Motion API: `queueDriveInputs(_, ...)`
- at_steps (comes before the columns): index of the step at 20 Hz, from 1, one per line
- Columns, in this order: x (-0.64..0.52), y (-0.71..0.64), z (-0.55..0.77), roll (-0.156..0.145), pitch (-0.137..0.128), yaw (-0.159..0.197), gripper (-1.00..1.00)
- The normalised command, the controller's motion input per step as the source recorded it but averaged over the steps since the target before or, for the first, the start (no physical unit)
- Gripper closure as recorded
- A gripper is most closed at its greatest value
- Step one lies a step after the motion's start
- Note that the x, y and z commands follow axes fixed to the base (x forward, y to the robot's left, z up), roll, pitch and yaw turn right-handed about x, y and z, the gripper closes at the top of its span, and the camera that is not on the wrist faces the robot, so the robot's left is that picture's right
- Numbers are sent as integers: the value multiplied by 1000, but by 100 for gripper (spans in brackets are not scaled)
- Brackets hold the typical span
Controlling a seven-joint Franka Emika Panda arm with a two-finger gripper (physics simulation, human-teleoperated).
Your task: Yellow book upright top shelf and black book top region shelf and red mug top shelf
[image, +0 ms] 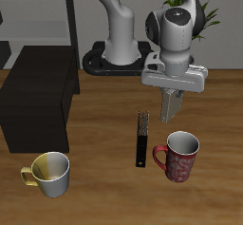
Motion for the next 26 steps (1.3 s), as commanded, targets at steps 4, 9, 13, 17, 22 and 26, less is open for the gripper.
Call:
queueDriveInputs(4, 23, -496, 596, -51, -71, 113, 100)
queueDriveInputs(9, -49, -868, 1126, -40, -47, 91, 100)
queueDriveInputs(13, -79, -769, 740, -18, -10, 87, 100)
queueDriveInputs(17, -19, -583, 379, -32, 17, -13, 100)
queueDriveInputs(22, -70, -994, 511, -61, 18, 23, 100)
queueDriveInputs(26, -232, -772, 415, -6, 9, 30, 100)
